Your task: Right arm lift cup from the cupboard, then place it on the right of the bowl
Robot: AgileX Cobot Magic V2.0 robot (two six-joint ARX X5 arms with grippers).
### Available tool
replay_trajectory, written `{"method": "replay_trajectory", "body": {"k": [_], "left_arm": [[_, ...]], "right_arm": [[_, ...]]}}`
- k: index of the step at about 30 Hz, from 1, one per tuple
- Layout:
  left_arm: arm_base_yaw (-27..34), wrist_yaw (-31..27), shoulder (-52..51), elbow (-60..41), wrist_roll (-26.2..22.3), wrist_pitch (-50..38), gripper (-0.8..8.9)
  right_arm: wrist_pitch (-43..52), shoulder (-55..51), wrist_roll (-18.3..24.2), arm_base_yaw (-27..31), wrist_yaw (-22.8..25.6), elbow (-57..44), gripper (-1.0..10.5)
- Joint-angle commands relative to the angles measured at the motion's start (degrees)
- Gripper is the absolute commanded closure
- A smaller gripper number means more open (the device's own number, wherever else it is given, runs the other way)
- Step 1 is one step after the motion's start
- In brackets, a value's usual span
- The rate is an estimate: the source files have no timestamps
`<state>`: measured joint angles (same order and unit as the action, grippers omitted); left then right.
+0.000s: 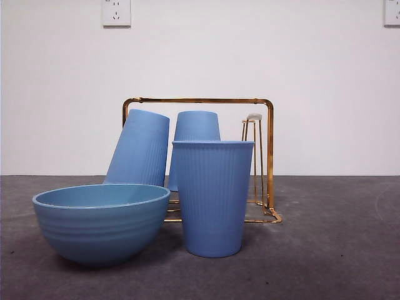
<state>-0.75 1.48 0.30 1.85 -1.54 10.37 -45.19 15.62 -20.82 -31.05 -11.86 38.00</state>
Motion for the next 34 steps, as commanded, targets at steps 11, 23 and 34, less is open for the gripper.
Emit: {"method": "replay_trajectory", "body": {"k": [11,23,34], "left_arm": [[0.15,0.04,-0.11,-1.11,-0.57,0.33,8.07],[0.15,0.02,-0.11,-1.11,-0.57,0.33,8.07],[0.15,0.04,-0.11,-1.11,-0.55,0.33,8.07]], "right_arm": [[0.46,-0.07,0.35,-0.26,0.02,0.81,9.2],[8.46,-3.80,1.64,17.18,4.17,-2.95,9.2],[38.69,-12.61,18.25,31.82,10.27,-28.72,9.2]]}}
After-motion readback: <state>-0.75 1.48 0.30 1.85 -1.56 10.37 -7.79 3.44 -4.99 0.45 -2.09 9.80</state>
